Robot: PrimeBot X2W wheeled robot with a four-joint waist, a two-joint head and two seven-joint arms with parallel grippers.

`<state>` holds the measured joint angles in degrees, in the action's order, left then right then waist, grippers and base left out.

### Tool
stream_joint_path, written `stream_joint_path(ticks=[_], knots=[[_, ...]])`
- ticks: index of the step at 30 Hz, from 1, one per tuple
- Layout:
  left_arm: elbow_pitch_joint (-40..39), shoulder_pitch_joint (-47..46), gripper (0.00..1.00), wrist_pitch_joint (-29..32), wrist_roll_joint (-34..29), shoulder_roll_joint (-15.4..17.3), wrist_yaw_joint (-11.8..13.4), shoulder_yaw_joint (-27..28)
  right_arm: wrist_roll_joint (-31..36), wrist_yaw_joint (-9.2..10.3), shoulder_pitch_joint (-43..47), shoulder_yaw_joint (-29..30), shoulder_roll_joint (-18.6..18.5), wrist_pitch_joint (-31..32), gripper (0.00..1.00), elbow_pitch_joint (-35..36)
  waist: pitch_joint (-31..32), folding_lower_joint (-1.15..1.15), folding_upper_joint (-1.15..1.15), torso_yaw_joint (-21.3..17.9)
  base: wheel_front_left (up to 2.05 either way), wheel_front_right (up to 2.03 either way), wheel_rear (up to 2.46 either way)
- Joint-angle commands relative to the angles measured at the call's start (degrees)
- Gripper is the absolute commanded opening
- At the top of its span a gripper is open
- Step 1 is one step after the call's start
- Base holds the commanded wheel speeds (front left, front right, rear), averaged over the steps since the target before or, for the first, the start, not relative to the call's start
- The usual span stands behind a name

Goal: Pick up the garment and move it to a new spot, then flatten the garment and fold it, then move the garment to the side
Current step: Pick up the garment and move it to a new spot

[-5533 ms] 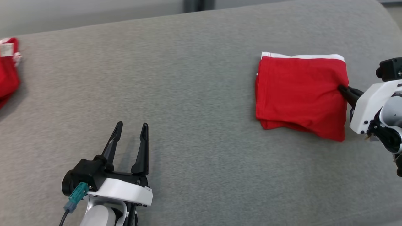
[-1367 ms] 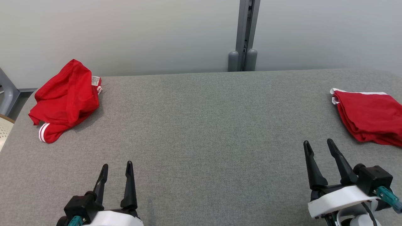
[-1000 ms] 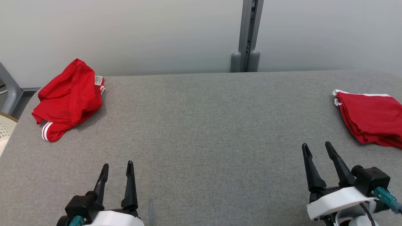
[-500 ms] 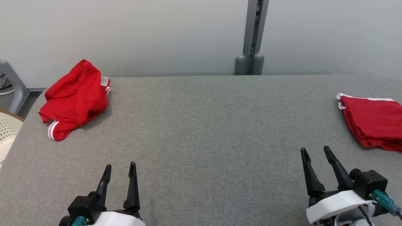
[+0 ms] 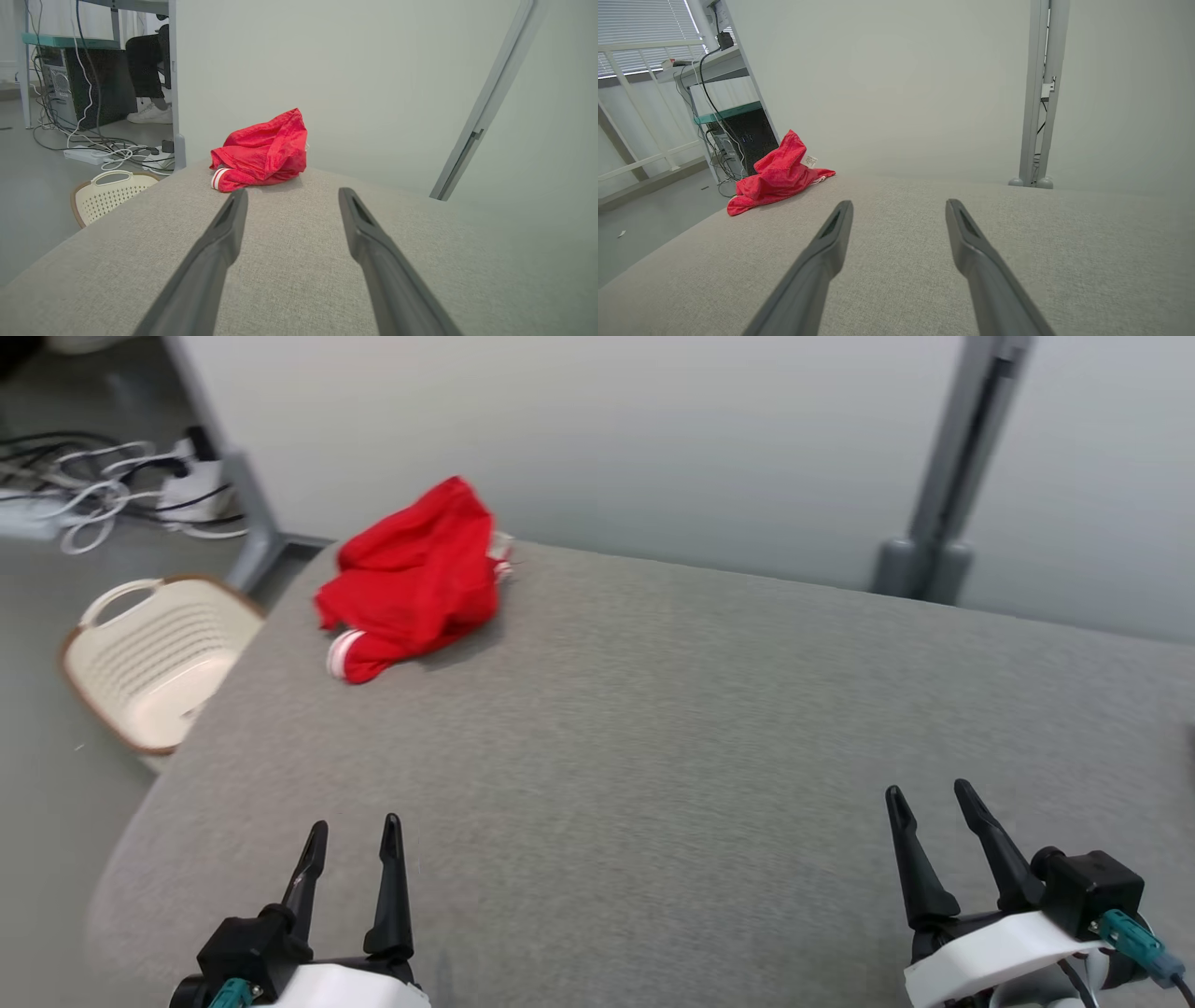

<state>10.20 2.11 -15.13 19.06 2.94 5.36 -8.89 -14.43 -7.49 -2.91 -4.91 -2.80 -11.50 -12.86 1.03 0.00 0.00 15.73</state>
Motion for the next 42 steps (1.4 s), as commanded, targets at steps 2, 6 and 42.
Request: stream_joint_path(ticks=[2,6,42], knots=[[-0.29,0.81,1.00,0.00,-0.55,0.42,-0.13,0.20,-0.50,-0.01,0.46,-0.16,-0.21,0.10,1.00,0.28,0.11,0.00,0.00,8.42,0.00,0.00,0.00],[-0.84,0.99,1.00,-0.01,-0.41,0.59,-0.07,0.45,-0.72,-0.01,0.37,-0.65,-0.22,0.11,1.00,0.32,-0.26,0.00,0.00,13.46,0.00,0.00,0.00],[2.54,-41.52,1.00,9.36,2.12,12.38,-9.80,3.35,11.58,-0.01,-9.93,2.16,-0.28,10.01,1.00,18.06,-23.27,0.00,0.00,3.30,0.00,0.00,0.00]])
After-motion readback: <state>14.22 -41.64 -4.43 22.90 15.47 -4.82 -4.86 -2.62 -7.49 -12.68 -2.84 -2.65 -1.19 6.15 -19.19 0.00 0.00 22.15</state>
